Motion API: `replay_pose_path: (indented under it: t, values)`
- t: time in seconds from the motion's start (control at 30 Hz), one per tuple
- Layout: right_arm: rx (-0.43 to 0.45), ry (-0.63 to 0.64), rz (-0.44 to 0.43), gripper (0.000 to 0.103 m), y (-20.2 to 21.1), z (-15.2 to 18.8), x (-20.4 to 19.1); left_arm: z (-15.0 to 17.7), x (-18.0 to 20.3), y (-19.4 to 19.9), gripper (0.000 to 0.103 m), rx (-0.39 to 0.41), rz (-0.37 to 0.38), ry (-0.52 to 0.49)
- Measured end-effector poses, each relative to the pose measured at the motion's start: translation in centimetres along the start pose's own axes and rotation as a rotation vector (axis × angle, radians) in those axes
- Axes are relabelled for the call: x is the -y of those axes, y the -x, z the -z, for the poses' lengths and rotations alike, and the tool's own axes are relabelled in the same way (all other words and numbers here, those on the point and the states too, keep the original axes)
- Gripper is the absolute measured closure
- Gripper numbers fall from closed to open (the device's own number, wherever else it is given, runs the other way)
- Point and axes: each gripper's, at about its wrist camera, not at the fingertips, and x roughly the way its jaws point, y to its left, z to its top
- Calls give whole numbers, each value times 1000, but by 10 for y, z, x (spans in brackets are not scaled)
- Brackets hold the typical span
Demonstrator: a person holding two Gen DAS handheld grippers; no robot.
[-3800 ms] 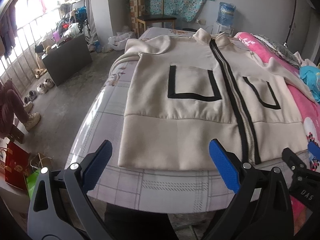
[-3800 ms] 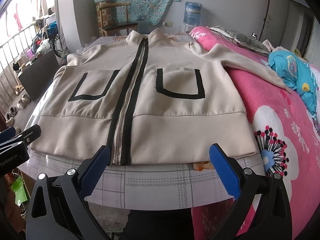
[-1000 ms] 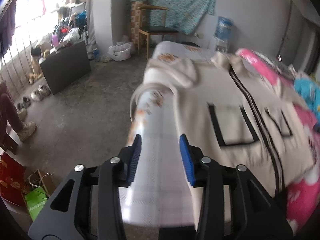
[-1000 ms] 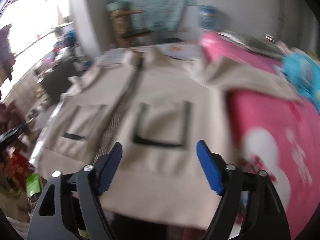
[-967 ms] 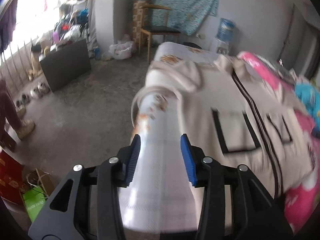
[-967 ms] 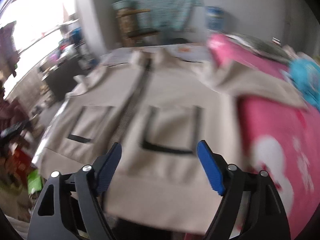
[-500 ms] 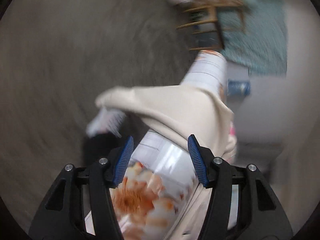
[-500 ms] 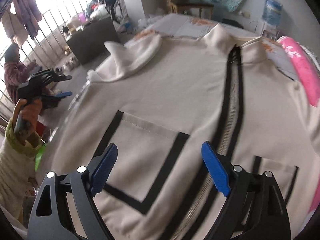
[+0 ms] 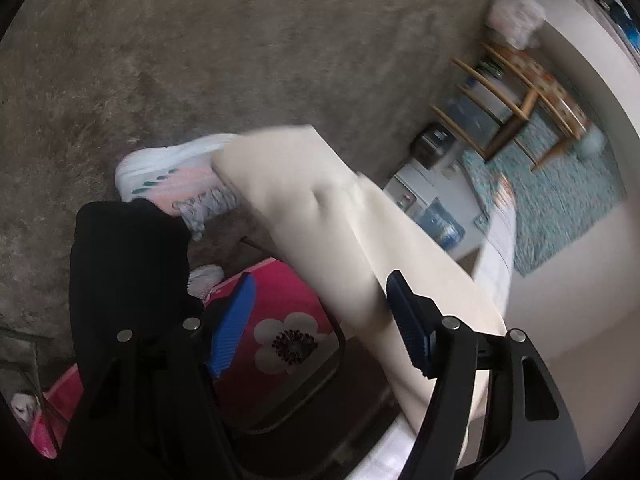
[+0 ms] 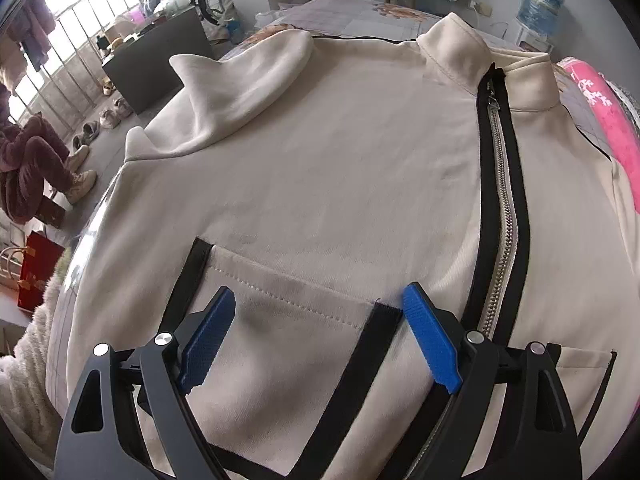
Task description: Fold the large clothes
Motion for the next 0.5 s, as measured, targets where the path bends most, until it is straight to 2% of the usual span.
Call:
replay_pose_path:
  t: [0.17, 0.23, 0.3, 0.33, 0.37, 0.4, 0.43, 0.5]
  values:
    - [4, 5, 25, 19, -2, -2, -4, -24, -3, -27, 39, -19, -12, 0]
    - [7, 7, 33, 19, -5, -6, -7, -21, 1, -35, 50, -21, -36, -32]
    - [12, 5, 38, 19, -6, -6, -6, -17, 7, -38, 70, -15, -54, -57]
    - [14, 3, 38, 19, -5, -5, -5, -15, 12, -37, 76, -8, -61, -79]
    - [16, -1, 37, 19, -3, -5, -3, -14, 16, -33, 88, 1, -66, -102]
    - [22, -6, 37, 19, -2, -4, -1, -12, 25, -26, 94, 27, -87, -141]
    - [27, -10, 35, 19, 1, -3, 2, -9, 30, -17, 94, 53, -108, -174]
    - [50, -16, 33, 19, 9, -1, 6, 2, 60, 16, 96, 163, -181, -304]
